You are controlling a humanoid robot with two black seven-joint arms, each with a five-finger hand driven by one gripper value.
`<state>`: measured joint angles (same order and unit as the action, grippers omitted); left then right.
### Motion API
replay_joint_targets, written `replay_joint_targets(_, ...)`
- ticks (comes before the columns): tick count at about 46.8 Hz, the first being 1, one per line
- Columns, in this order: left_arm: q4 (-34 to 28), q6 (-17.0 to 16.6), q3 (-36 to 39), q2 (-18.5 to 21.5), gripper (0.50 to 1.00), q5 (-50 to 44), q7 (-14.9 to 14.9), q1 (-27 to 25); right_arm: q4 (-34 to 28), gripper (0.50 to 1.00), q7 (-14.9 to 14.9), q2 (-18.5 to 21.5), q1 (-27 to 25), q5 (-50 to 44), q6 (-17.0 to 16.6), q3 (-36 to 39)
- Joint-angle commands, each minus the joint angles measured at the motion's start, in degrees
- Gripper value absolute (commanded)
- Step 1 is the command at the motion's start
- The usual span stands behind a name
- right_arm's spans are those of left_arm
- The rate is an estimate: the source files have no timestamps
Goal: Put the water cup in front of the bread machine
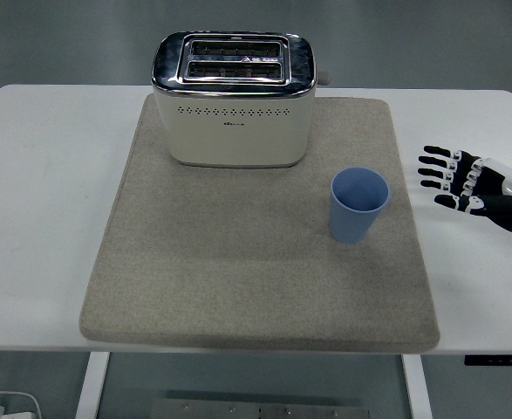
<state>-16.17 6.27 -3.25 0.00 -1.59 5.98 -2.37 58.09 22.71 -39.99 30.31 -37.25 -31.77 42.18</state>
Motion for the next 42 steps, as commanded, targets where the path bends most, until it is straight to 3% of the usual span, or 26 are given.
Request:
replay_joint_targets(1, 0.0, -0.03, 0.0, 0.0, 1.0, 0.01, 0.0, 0.0, 0.01, 0.926, 2.24, 0.35, -0.43, -2.74, 1.71, -0.08)
replay_joint_targets(8, 0.0, 0.06, 0.0, 0.0, 1.0, 0.01, 0.0, 0.0, 0.79, 0.926, 4.97, 1.14, -1.22, -5.82, 5.4, 0.01)
replay_joint_targets(18, 0.0, -0.03, 0.0, 0.0, 1.0, 0.01, 0.0, 0.0, 1.24, 0.926, 7.08, 2.81, -2.8, -5.91, 7.6, -0.08)
replay_joint_targets(42, -0.09, -0.03, -0.09, 0.0, 1.0, 0.01, 0.0, 0.0, 3.79, 0.926, 7.26, 7.47, -5.79, -8.28, 11.29, 0.01)
